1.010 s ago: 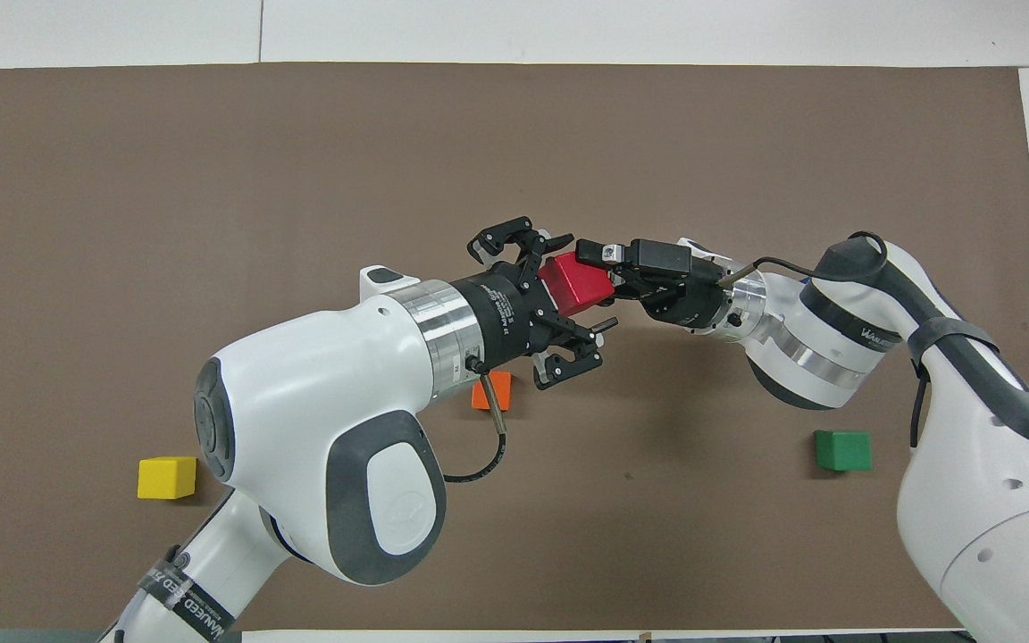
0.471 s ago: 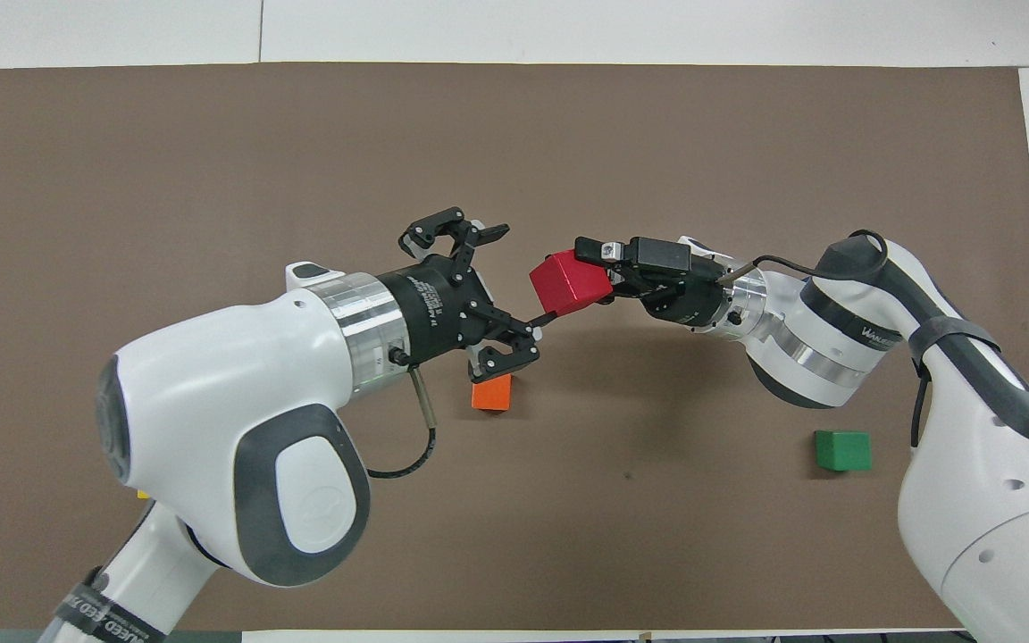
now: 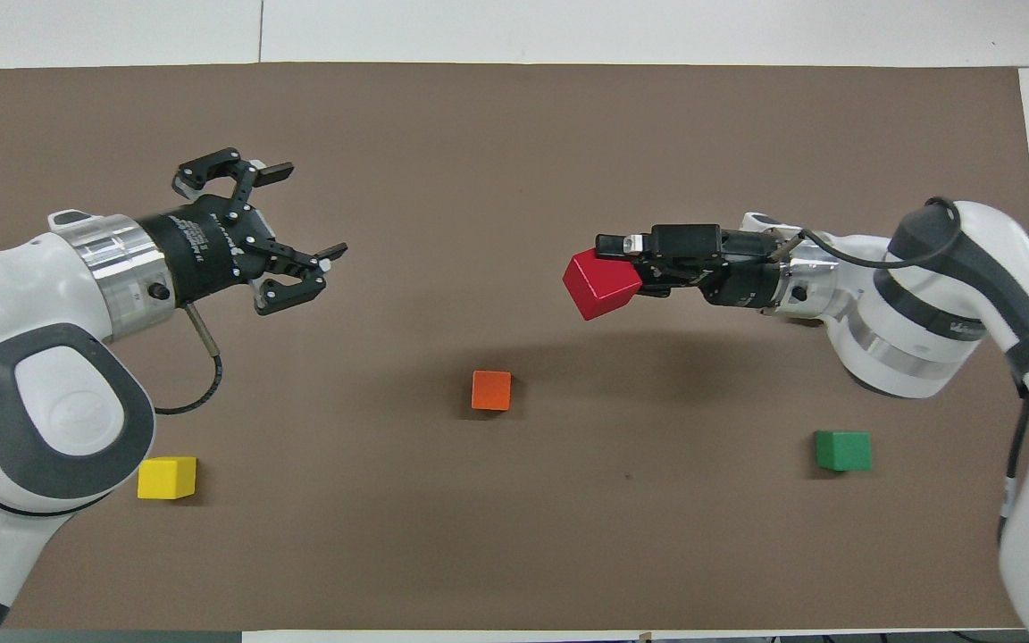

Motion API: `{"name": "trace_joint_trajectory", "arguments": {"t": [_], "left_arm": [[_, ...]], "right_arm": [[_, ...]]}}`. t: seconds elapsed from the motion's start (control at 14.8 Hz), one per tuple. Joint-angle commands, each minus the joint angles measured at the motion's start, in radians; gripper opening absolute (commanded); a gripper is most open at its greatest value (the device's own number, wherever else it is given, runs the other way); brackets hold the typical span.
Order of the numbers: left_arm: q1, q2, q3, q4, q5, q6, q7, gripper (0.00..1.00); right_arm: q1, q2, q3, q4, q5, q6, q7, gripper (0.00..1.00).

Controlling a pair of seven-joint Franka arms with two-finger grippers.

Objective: Transfer red block to right arm and stack on blue block
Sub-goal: 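Carry the red cube with the right gripper over the blue cube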

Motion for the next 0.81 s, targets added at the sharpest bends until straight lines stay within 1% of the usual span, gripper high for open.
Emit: {"name": "trace_joint_trajectory", "arguments": {"t": [0.0, 0.07, 0.2, 0.34, 0.47, 0.54, 0.61, 0.74], "left_arm": [[0.027, 0.025, -0.012, -0.003, 0.162, -0.005, 0.193, 1.0], [0.027, 0.048, -0.01, 0.006, 0.28, -0.011, 0.255, 1.0], [0.05, 0.096, -0.009, 0.049, 0.453, -0.055, 0.289, 1.0], [0.091, 0.163, -0.01, 0.15, 0.622, -0.144, 0.35, 1.0], [0.111, 0.243, -0.01, 0.283, 0.776, -0.297, 0.466, 1.0], [0.119, 0.274, -0.01, 0.337, 0.839, -0.36, 0.537, 1.0], [0.12, 0.28, -0.01, 0.363, 0.871, -0.402, 0.615, 1.0], [0.131, 0.28, -0.009, 0.37, 0.906, -0.472, 0.791, 1.0]], "right_arm": [[-0.068, -0.027, 0.005, 0.05, -0.207, -0.009, 0.078, 0.0], [-0.101, -0.021, 0.005, 0.082, -0.288, -0.026, 0.08, 0.0], [-0.148, -0.007, 0.005, 0.154, -0.449, -0.04, 0.08, 0.0], [-0.174, 0.01, 0.005, 0.232, -0.62, -0.046, 0.086, 0.0], [-0.183, 0.037, 0.005, 0.324, -0.793, -0.045, 0.087, 0.0], [-0.182, 0.056, 0.005, 0.377, -0.892, -0.039, 0.086, 0.0], [-0.175, 0.071, 0.007, 0.414, -0.978, -0.033, 0.086, 0.0], [-0.169, 0.094, 0.007, 0.448, -1.108, 0.007, 0.084, 0.0]]}}
